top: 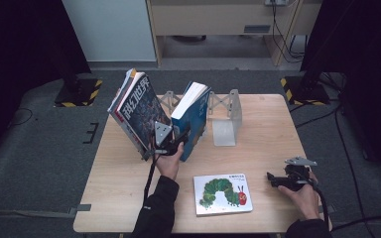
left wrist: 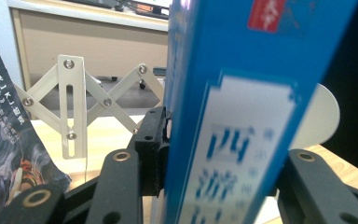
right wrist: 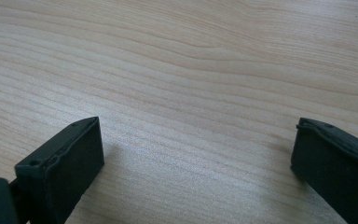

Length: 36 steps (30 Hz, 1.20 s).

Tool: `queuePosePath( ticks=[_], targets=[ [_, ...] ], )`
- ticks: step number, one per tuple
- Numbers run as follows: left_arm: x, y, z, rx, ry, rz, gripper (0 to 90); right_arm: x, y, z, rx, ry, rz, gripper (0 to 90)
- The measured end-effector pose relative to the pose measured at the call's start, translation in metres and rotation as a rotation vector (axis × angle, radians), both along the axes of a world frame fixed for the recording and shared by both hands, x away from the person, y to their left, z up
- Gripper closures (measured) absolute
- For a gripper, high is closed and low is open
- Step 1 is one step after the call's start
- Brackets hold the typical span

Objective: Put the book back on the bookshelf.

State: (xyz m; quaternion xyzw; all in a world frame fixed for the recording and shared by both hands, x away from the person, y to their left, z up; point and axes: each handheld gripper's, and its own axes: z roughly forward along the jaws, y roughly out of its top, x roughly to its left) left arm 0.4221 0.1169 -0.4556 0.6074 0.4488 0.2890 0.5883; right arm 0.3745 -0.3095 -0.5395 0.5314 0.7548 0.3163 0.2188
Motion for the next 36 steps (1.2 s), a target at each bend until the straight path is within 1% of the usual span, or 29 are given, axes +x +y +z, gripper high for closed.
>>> queuePosePath(
  ticks=[4, 8, 11, 13, 15, 17, 24, 27, 31, 36],
  targets=[
    [-0.007, 0.003, -0.005, 0.010, 0.018, -0.008, 54.4, 0.000, 0.000, 0.000, 0.000, 0.000, 0.000, 2.8],
    [-0.008, 0.004, -0.008, 0.018, 0.022, 0.001, 56.0, 0.000, 0.000, 0.000, -0.001, -0.001, -0.001, 2.7],
    [-0.008, 0.003, -0.007, 0.011, 0.033, 0.014, 57.0, 0.000, 0.000, 0.000, -0.002, -0.001, -0.001, 2.7],
    [-0.008, 0.000, -0.008, -0.005, 0.030, 0.035, 57.2, 0.000, 0.000, 0.000, -0.001, -0.001, -0.001, 2.7],
    [-0.008, -0.002, -0.008, -0.013, 0.029, 0.042, 57.1, 0.000, 0.000, 0.000, -0.002, -0.001, -0.002, 2.7],
    [-0.007, -0.003, -0.007, -0.017, 0.036, 0.039, 57.0, 0.000, 0.000, 0.000, -0.001, 0.000, -0.002, 2.7],
    [-0.005, -0.005, -0.007, -0.027, 0.036, 0.011, 56.4, 0.000, 0.000, 0.000, 0.000, 0.002, -0.001, 2.5],
    [-0.007, -0.013, -0.007, -0.017, 0.032, -0.003, 56.1, 0.000, 0.000, 0.000, -0.002, 0.003, 0.001, 2.5],
    [-0.006, -0.021, -0.007, -0.014, 0.032, 0.008, 55.7, 0.000, 0.000, 0.000, -0.002, 0.002, 0.001, 2.5],
    [-0.001, -0.024, -0.005, 0.000, 0.038, 0.011, 55.1, 0.000, 0.000, 0.000, -0.002, 0.002, 0.003, 2.4]
  ],
)
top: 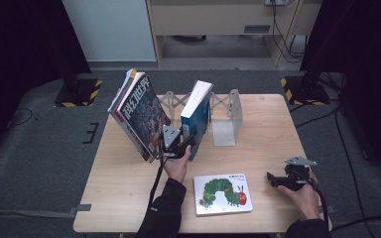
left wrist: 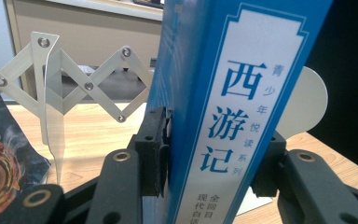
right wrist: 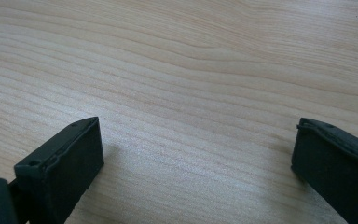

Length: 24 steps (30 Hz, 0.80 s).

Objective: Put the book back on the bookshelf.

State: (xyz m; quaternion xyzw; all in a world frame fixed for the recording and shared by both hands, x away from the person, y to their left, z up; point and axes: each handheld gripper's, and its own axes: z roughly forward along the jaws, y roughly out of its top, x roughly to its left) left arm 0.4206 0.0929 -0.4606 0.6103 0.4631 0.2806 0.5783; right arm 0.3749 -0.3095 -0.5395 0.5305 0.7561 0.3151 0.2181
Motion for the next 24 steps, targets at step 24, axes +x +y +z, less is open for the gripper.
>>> queuePosePath(
  ticks=[24],
  targets=[
    [0.000, 0.007, -0.007, -0.020, 0.009, -0.042, 52.1, 0.000, 0.000, 0.000, 0.002, -0.002, -0.002, 2.5]
  ],
)
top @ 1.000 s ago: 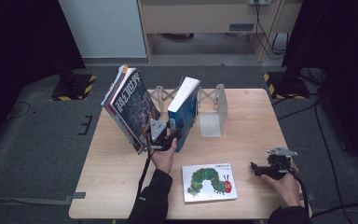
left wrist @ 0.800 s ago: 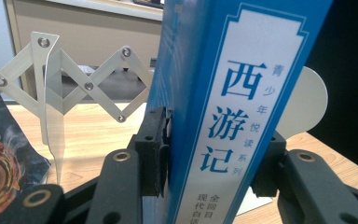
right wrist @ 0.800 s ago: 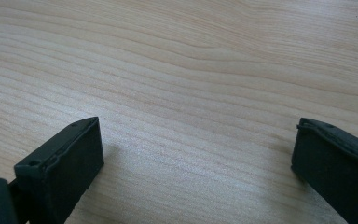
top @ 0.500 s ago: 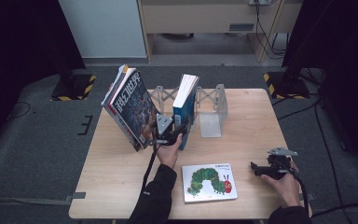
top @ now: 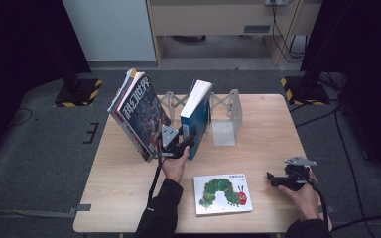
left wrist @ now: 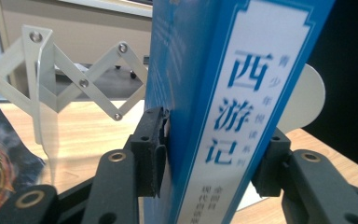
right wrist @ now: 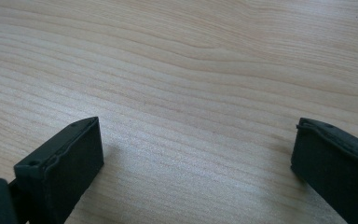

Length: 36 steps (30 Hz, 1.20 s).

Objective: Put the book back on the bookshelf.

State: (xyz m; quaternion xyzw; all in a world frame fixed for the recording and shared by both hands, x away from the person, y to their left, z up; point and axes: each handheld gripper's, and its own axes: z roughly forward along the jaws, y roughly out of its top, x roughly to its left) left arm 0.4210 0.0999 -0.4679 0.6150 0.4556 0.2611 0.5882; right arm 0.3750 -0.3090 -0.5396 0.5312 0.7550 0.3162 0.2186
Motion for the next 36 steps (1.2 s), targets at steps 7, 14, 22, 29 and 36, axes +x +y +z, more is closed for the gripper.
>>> queuePosePath(
  ticks=[7, 14, 22, 29, 36],
  targets=[
    [-0.005, 0.004, -0.015, 0.043, 0.060, -0.018, 52.6, 0.000, 0.000, 0.000, 0.000, 0.000, 0.000, 2.5],
    [-0.005, 0.000, -0.018, 0.037, 0.049, -0.009, 53.0, 0.000, 0.000, 0.000, -0.002, 0.001, 0.003, 2.5],
    [-0.004, -0.014, -0.020, 0.039, 0.030, -0.010, 51.3, 0.000, 0.000, 0.000, -0.001, 0.001, 0.003, 2.5],
    [0.008, -0.023, -0.018, 0.045, 0.051, -0.014, 48.3, 0.000, 0.000, 0.000, 0.001, 0.000, 0.001, 2.5],
    [0.014, -0.020, -0.018, 0.060, 0.047, -0.037, 46.9, 0.000, 0.000, 0.000, 0.004, 0.003, -0.001, 2.4]
  ],
)
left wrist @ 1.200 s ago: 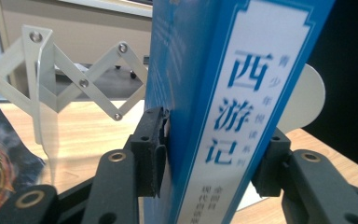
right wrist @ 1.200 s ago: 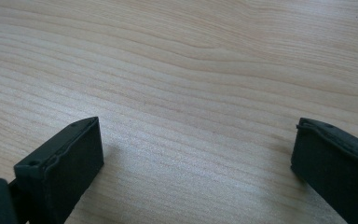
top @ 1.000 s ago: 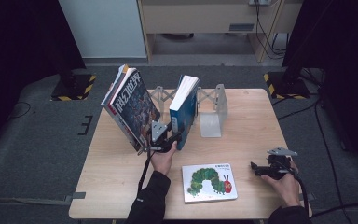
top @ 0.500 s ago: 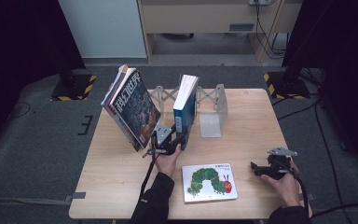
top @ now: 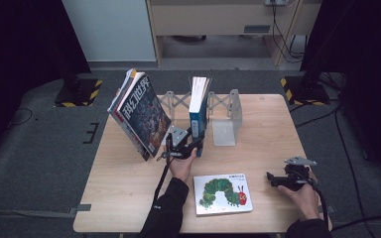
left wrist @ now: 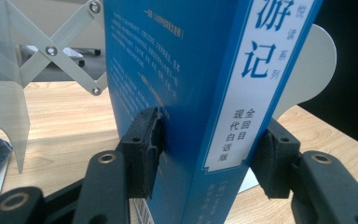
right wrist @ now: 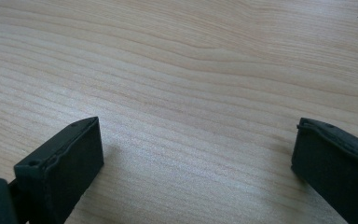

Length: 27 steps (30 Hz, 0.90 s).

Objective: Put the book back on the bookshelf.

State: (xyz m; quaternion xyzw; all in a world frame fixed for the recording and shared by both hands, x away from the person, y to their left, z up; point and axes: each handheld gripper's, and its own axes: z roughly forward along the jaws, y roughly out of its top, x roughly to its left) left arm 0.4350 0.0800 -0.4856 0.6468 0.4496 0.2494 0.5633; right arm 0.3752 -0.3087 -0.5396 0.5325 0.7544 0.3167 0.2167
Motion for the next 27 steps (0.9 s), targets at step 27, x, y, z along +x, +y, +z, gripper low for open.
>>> queuePosePath(
  ticks=[27],
  targets=[
    [-0.003, 0.008, -0.001, 0.032, 0.021, -0.036, 52.4, 0.000, 0.000, 0.000, 0.000, 0.000, -0.001, 2.4]
  ],
)
